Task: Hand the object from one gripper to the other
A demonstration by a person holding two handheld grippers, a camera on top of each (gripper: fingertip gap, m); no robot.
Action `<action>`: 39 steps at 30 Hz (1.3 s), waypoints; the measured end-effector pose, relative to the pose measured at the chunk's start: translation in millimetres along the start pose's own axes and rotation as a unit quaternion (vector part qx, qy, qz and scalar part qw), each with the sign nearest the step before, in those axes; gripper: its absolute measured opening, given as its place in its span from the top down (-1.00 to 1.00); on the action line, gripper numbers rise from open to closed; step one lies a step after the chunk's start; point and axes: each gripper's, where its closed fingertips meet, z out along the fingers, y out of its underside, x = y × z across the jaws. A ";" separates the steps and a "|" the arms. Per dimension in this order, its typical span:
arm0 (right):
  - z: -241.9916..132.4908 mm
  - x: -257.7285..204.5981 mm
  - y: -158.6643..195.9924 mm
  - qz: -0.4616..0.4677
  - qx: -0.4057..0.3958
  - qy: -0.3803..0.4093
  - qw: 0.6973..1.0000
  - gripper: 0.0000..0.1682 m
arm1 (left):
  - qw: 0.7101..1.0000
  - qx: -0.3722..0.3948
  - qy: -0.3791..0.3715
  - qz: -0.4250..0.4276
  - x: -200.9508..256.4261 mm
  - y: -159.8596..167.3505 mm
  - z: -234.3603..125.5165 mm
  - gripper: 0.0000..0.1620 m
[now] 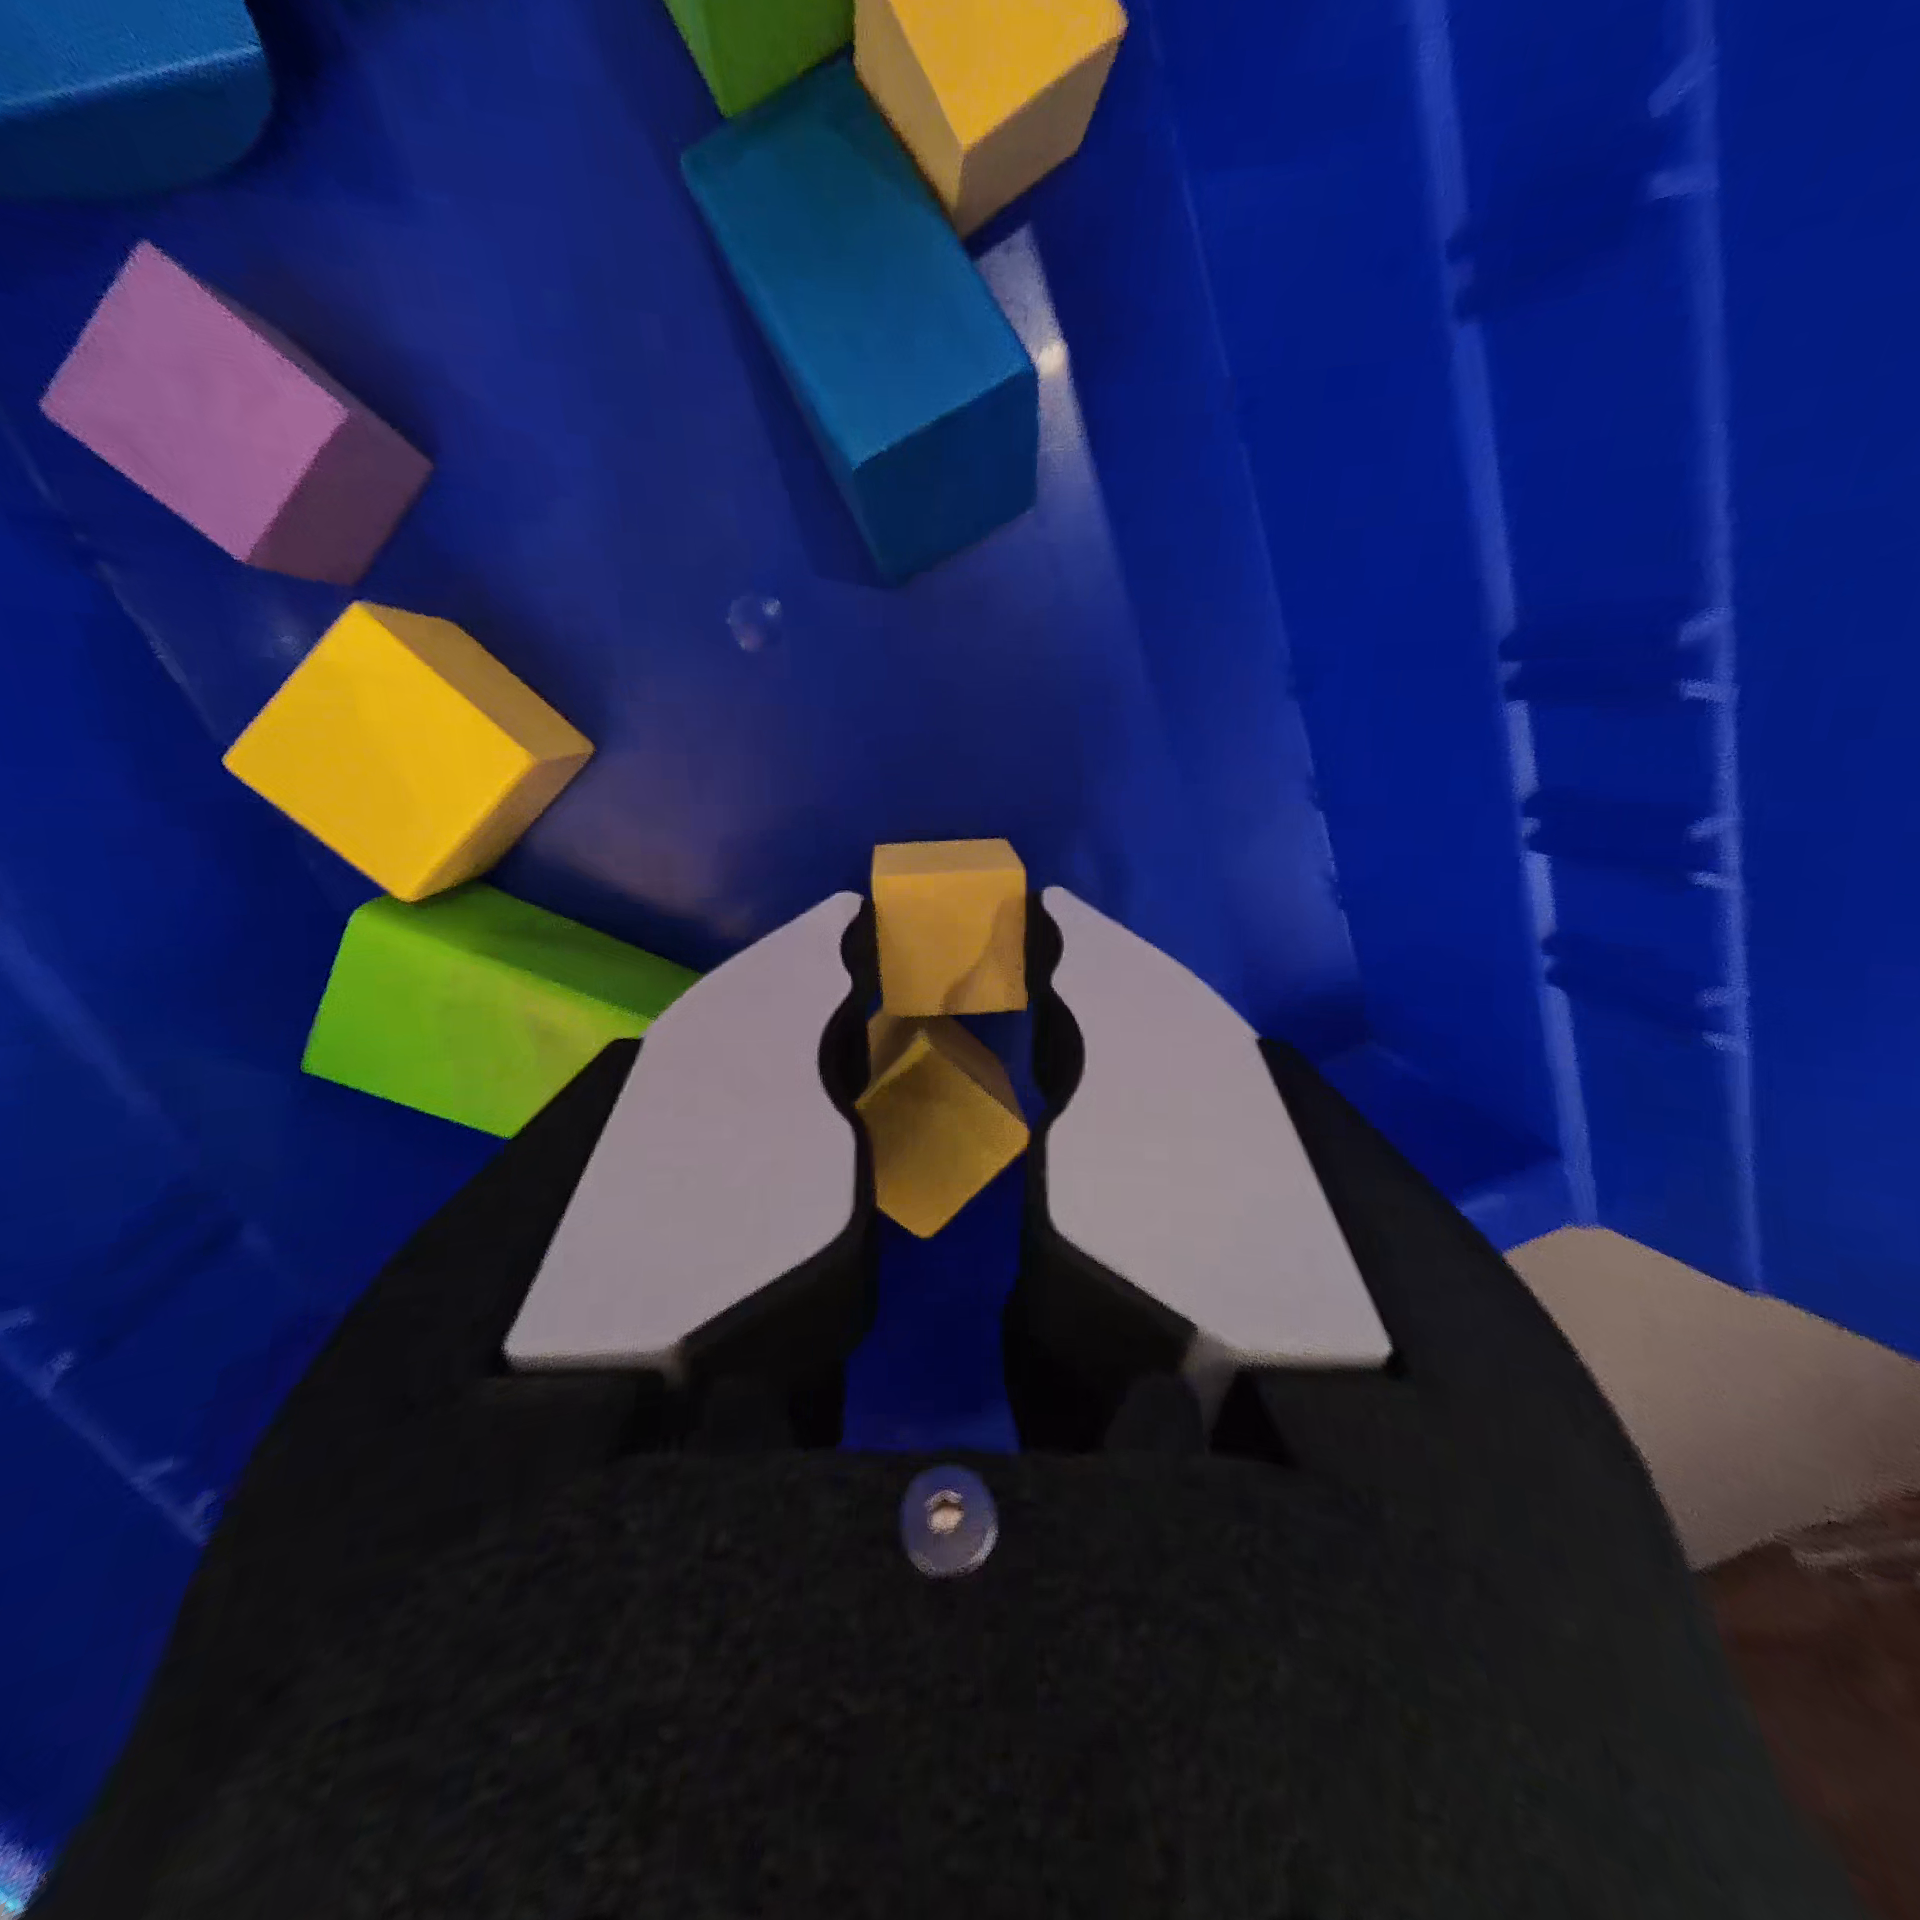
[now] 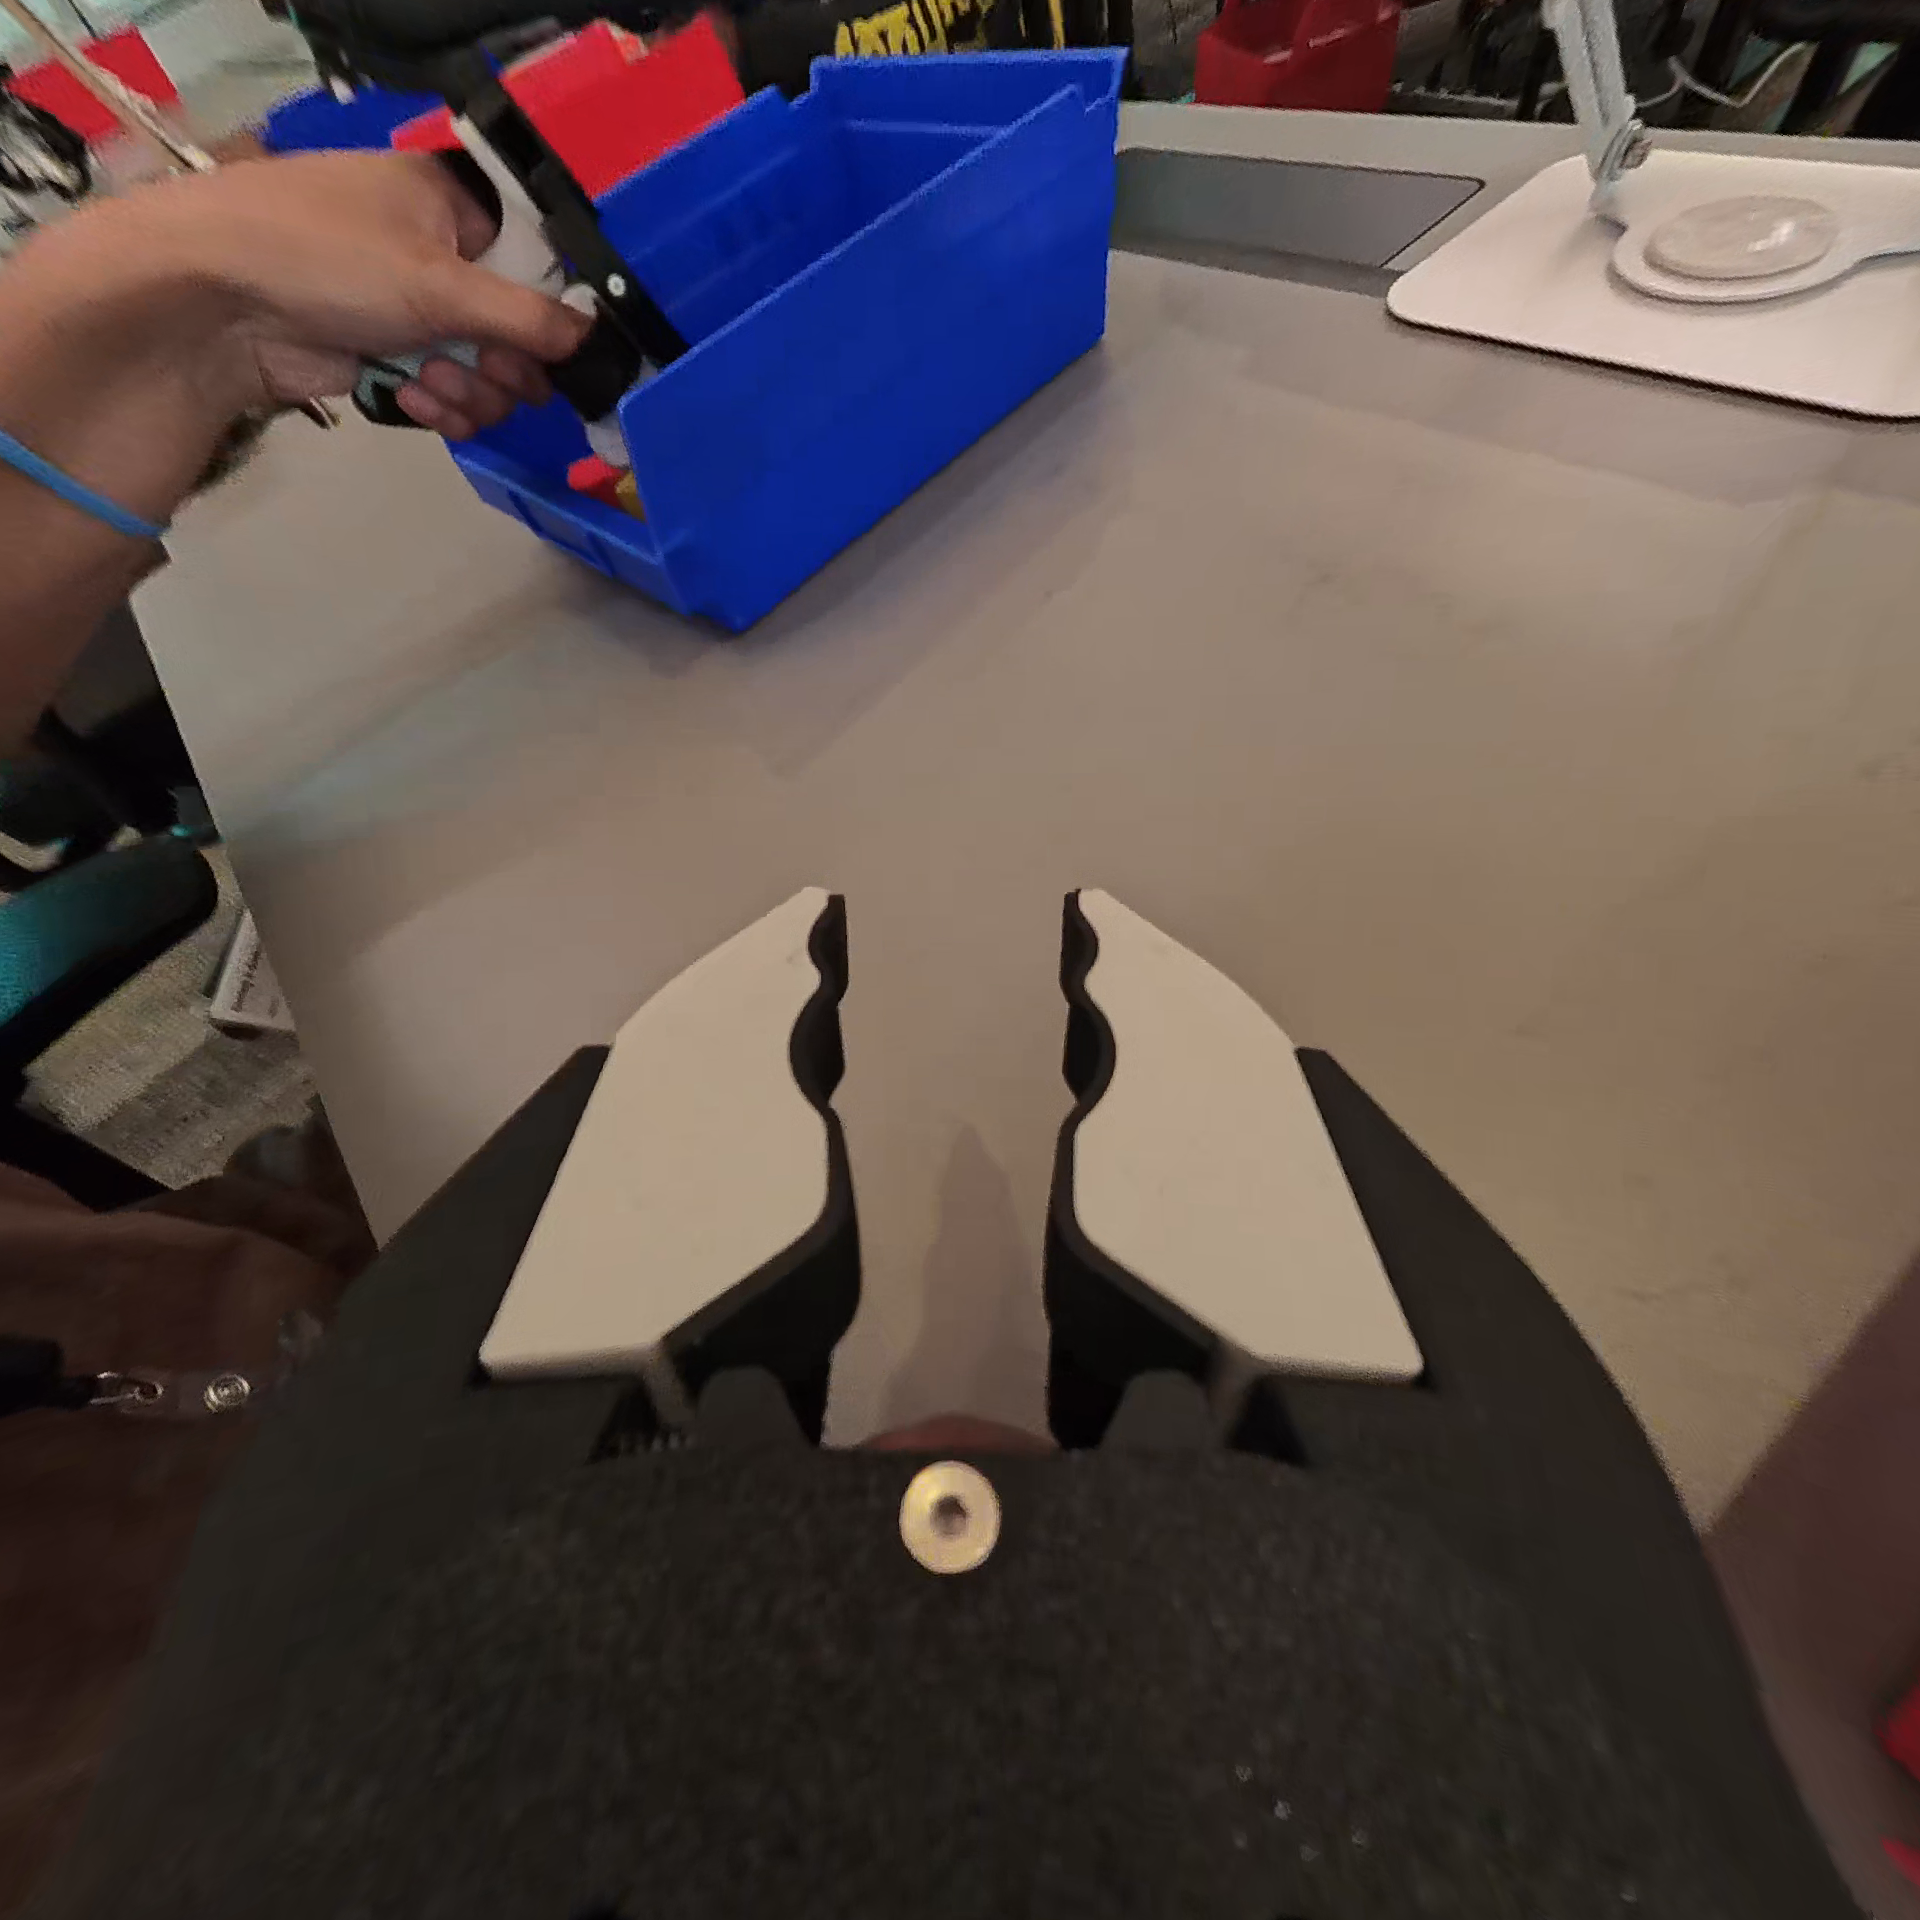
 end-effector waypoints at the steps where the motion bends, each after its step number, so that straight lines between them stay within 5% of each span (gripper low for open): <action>1: -1.0 2.2 -0.1 0.005 0.008 -0.004 1.000 0.53 | 0.999 0.018 0.025 -0.010 3.6 -3.0 -6.5 0.67; 5: -2.1 14.6 -3.8 -0.030 0.053 0.003 0.998 0.44 | 0.967 0.149 0.196 -0.073 31.1 -31.0 -59.9 0.67; 9: 9.1 23.9 -7.2 -0.088 0.063 -0.010 0.994 0.27 | 0.882 0.211 0.412 -0.087 93.7 -46.4 -111.4 0.67; 14: 21.8 6.9 -53.5 -0.164 0.127 -0.080 0.975 0.26 | 0.765 0.199 0.605 -0.095 200.5 -58.9 -137.4 0.68; 19: 29.6 5.7 -98.8 -0.197 0.160 -0.123 0.959 0.29 | 0.704 0.111 0.693 -0.111 288.2 -63.3 -121.7 0.68; 23: 25.4 10.5 -110.5 -0.194 0.168 -0.150 0.955 0.34 | 0.715 0.079 0.688 -0.093 326.9 -63.1 -104.3 0.68; 26: 18.7 12.5 -107.2 -0.195 0.169 -0.152 0.954 0.68 | 0.707 0.060 0.697 -0.099 341.5 -62.1 -98.5 0.68; 29: 13.1 13.1 -103.4 -0.166 0.164 -0.161 0.959 0.68 | 0.705 0.065 0.699 -0.094 345.9 -57.1 -97.7 0.66; 32: -2.9 15.7 -107.8 -0.155 0.182 -0.153 0.959 0.68 | 0.729 0.083 0.677 -0.055 341.0 -36.5 -95.8 0.35; 35: -36.7 44.6 -122.0 -0.140 0.176 -0.085 0.971 0.68 | 0.763 0.116 0.635 -0.004 326.8 2.1 -88.0 0.34; 39: -114.7 124.5 -142.7 -0.111 0.136 0.102 0.979 0.68 | 0.814 0.157 0.556 0.059 304.3 59.4 -63.4 0.40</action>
